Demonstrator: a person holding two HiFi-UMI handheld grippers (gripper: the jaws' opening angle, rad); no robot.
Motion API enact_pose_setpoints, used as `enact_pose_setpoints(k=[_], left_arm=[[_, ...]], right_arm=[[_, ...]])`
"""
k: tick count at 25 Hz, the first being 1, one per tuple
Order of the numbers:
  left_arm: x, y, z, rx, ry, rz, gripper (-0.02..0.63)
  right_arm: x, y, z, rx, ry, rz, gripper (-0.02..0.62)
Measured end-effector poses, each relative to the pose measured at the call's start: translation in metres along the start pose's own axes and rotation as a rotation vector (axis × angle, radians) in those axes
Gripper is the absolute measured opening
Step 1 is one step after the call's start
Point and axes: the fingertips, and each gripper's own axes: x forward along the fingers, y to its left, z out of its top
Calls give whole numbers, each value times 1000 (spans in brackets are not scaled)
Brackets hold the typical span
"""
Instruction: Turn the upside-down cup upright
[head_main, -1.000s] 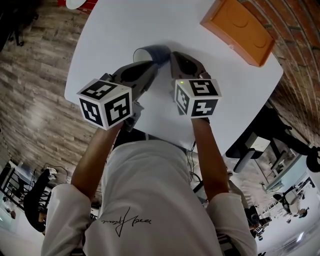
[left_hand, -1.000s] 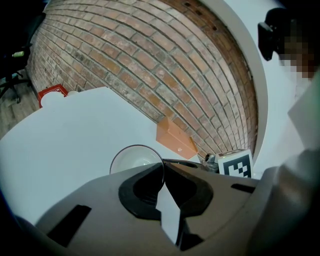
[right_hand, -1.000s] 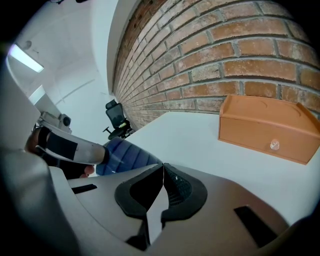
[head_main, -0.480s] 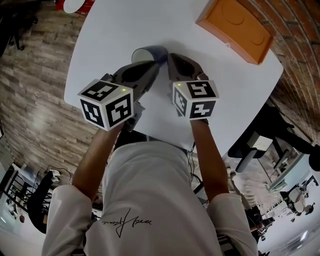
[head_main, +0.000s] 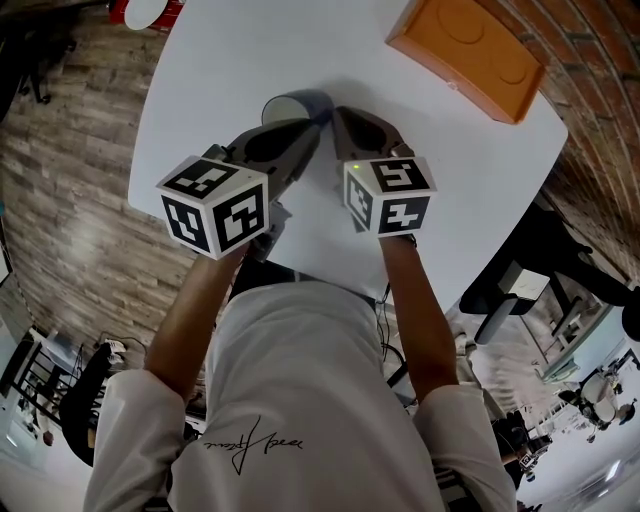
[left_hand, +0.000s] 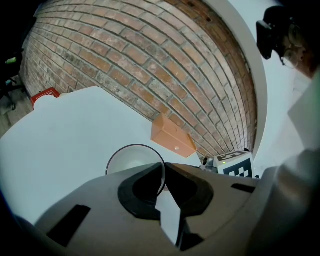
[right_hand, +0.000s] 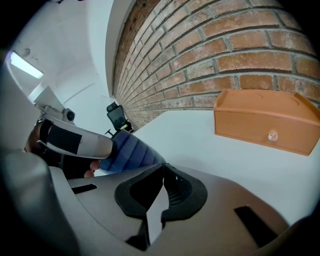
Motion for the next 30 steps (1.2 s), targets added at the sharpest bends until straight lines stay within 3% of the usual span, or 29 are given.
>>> enact_pose_setpoints(k=[30], left_arm=[[20,-11,15,40,3,-24,32]], right_arm=[[-2,-13,-5,61,3,-2,21]])
